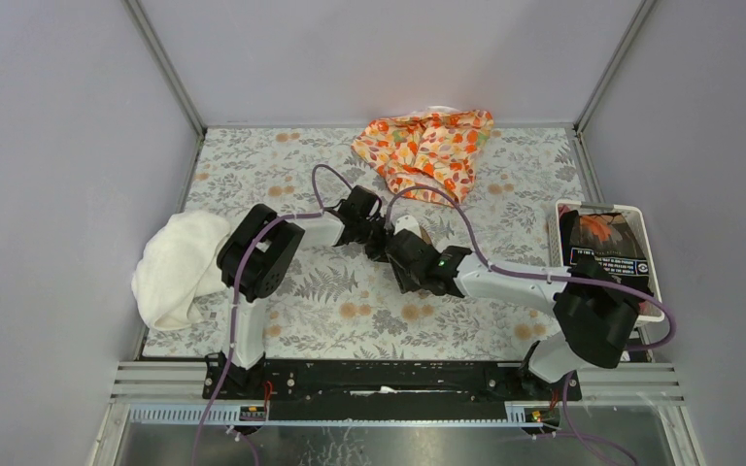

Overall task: Organize the sunglasses
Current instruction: Adjust the sunglasses in the sunglasses case.

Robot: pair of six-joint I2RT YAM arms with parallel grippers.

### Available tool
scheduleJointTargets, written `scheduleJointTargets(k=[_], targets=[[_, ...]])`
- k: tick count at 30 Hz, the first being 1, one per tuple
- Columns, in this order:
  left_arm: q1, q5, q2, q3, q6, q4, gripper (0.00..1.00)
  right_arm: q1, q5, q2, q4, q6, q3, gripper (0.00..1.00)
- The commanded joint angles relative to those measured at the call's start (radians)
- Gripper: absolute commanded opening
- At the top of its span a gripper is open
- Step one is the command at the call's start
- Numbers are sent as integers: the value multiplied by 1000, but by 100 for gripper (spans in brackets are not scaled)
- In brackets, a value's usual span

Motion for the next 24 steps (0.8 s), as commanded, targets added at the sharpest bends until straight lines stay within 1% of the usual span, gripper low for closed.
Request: scheduleJointTargets(k=[1,2,6,12,14,17,18,24], targets=[[6,-11,35,-10,21,6,11,38,83,37,-29,-17,49,44],[6,-10,37,-9,22,6,12,42,95,46,-34,-17,53,43],[8,-10,38,-10,24,6,11,50,130,69,-58,-10,72,31],[8,-7,41,-13,22,10,11,52,146,52,-52,-3,68,21],[8,-6,38,-15,24,11,11,51,147,44,-48,-3,63,14],[8,-6,38,-16,25,10,11,50,126,25,-32,-10,52,1],[8,-7,37,-17,25,10,11,50,117,15,-24,-13,47,0],[8,-7,35,-25,27,13,11,40,57,-47,15,-7,14,0]])
